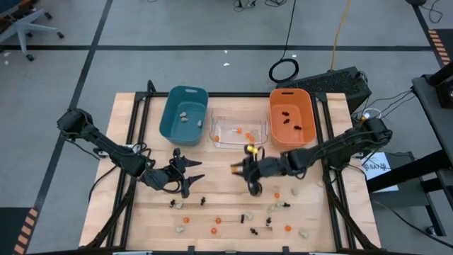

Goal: Sort Halloween decoration
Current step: Put the orange pumpkin toy into the transparent bin, then put the black skeleton toy into the orange bin

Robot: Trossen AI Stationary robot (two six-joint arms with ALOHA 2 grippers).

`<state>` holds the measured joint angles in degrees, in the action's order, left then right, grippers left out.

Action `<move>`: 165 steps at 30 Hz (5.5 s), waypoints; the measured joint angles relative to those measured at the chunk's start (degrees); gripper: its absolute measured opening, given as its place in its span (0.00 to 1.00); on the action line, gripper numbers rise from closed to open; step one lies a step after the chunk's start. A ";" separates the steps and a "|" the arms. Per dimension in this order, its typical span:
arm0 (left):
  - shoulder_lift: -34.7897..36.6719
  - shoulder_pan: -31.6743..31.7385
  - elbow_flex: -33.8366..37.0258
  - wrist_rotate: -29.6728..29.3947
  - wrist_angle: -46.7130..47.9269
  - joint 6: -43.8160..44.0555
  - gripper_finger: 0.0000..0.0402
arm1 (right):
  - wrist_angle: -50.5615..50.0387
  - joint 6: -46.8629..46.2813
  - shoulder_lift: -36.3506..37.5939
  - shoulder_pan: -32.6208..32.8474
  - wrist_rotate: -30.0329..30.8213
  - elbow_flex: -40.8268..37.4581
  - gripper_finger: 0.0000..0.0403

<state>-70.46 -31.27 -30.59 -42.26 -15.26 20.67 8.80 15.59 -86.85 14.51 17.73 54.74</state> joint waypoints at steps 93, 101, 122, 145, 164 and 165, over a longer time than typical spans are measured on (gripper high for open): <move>-19.67 -14.21 -3.41 1.57 -7.84 1.49 0.57 | -13.73 -36.65 -14.08 12.10 14.44 0.07 0.41; -19.67 -13.15 -3.39 0.55 -7.68 1.34 0.57 | -15.72 -44.53 -17.44 10.99 19.11 0.00 0.41; -19.65 -13.00 -3.28 0.37 -6.04 -0.04 0.57 | -15.06 -61.24 -23.79 10.83 24.19 0.15 0.36; -19.65 -13.21 -3.28 0.38 -3.29 0.00 0.57 | -8.71 -52.00 -23.04 8.96 23.59 -0.15 0.00; -19.63 -13.75 -3.28 -2.62 -3.28 -0.04 0.57 | -7.77 -14.60 -9.91 16.44 23.98 -0.04 0.00; -19.63 -13.75 -3.28 -3.01 -3.28 -0.04 0.57 | -7.94 -13.15 -9.94 16.68 23.97 -0.04 0.00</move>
<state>-90.08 -45.01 -33.87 -45.26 -18.55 20.62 0.85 2.44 -96.79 31.19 41.70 54.70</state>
